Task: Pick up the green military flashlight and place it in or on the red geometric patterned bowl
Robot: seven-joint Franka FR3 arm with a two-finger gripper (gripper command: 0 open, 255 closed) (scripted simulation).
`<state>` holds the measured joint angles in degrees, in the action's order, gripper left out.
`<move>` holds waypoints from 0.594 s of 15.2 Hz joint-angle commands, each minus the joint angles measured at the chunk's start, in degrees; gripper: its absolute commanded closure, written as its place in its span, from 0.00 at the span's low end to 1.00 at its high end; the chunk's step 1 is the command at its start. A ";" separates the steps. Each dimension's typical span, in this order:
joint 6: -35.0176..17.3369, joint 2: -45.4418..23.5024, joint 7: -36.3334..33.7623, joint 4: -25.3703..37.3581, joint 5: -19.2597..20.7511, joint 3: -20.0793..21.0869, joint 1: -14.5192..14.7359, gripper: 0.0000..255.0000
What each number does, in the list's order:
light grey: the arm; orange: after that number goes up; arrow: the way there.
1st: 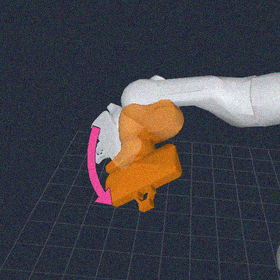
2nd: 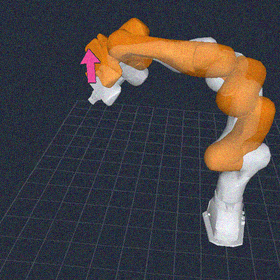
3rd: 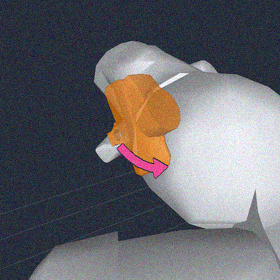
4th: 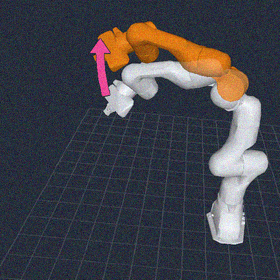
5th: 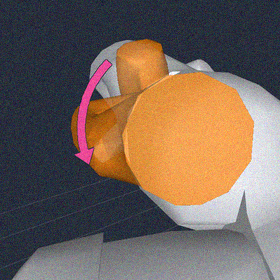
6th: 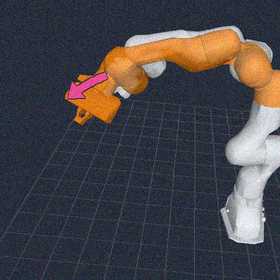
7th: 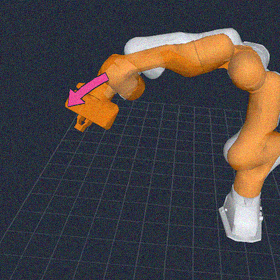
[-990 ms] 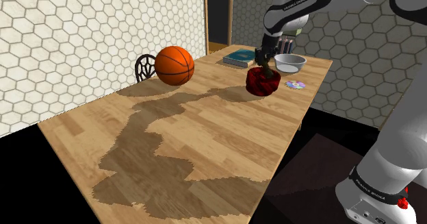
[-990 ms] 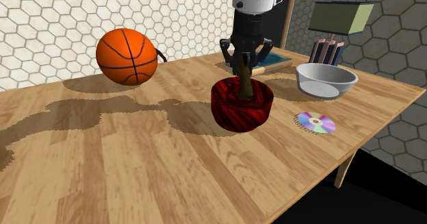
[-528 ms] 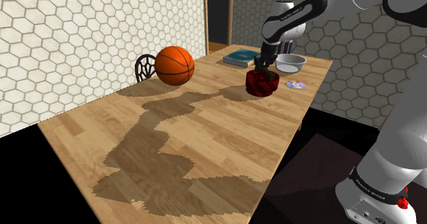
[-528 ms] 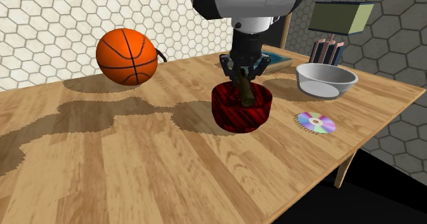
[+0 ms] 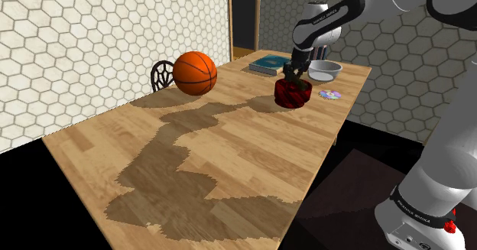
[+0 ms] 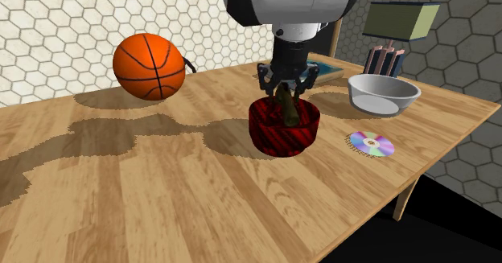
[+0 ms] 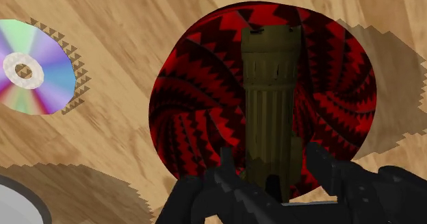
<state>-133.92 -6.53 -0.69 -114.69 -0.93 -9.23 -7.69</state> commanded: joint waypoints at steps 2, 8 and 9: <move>0.00 0.00 0.00 0.00 0.00 0.00 0.00 0.00; 4.89 3.45 -0.52 1.49 0.79 -0.03 0.17 0.00; 6.21 4.27 -0.64 2.00 0.96 -0.02 0.21 0.00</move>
<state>-129.20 -3.35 -1.29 -113.02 -0.18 -9.22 -7.48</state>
